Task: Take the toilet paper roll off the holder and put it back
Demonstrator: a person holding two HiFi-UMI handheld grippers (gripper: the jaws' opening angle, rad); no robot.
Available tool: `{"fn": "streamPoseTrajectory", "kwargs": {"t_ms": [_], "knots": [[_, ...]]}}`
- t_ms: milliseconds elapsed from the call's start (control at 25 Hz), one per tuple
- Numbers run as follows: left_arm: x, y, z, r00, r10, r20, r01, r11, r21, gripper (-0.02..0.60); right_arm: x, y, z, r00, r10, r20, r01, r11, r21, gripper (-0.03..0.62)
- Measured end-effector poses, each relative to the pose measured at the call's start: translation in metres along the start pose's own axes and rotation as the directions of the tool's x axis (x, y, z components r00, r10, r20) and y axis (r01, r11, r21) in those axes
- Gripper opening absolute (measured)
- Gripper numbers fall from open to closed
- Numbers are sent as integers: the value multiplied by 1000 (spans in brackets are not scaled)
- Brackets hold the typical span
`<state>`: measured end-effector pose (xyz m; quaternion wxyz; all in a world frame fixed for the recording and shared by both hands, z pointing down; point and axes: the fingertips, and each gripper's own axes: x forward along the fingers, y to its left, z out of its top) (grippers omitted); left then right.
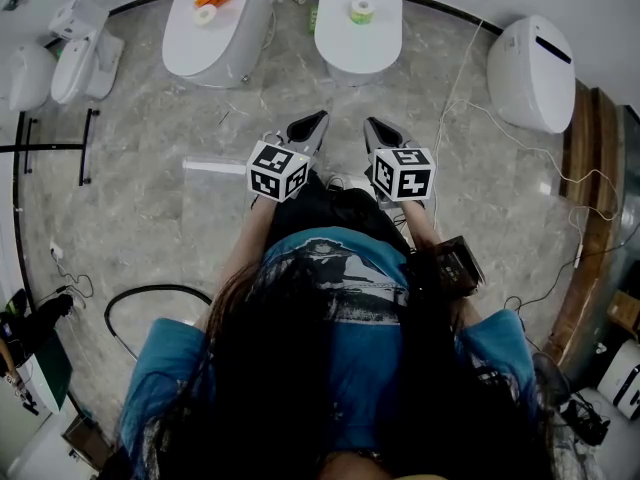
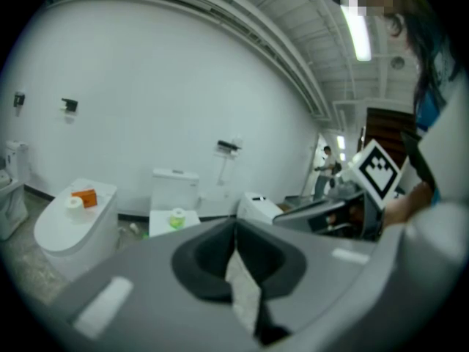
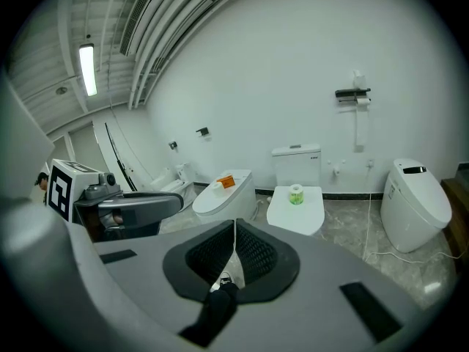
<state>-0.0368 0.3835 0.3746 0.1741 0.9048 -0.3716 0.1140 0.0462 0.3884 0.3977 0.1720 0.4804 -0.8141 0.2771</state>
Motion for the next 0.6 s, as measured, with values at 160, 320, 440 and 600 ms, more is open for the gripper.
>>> {"fn": "streamPoseTrajectory", "kwargs": {"t_ms": [160,320,440,600], "knots": [[-3,0,-2,1000,0,1,0,1000,1,-6,0,2,-3,1000,-3,1,3,1000,-4,23],[-5,-3,-4,1000,-1,0,1,1000,4,-8,-3,3,-5,1000,-6,4,6,1000,-4,23],[-6,-5,-4,1000,0,1,0,1000,6,-8,-4,2,-7,1000,-4,4,4,1000,-1,22],[-6,-7,-3,1000,2,6,-2,1000,3,-8,-4,2,-9,1000,-6,-2,6,1000,-3,23]]}}
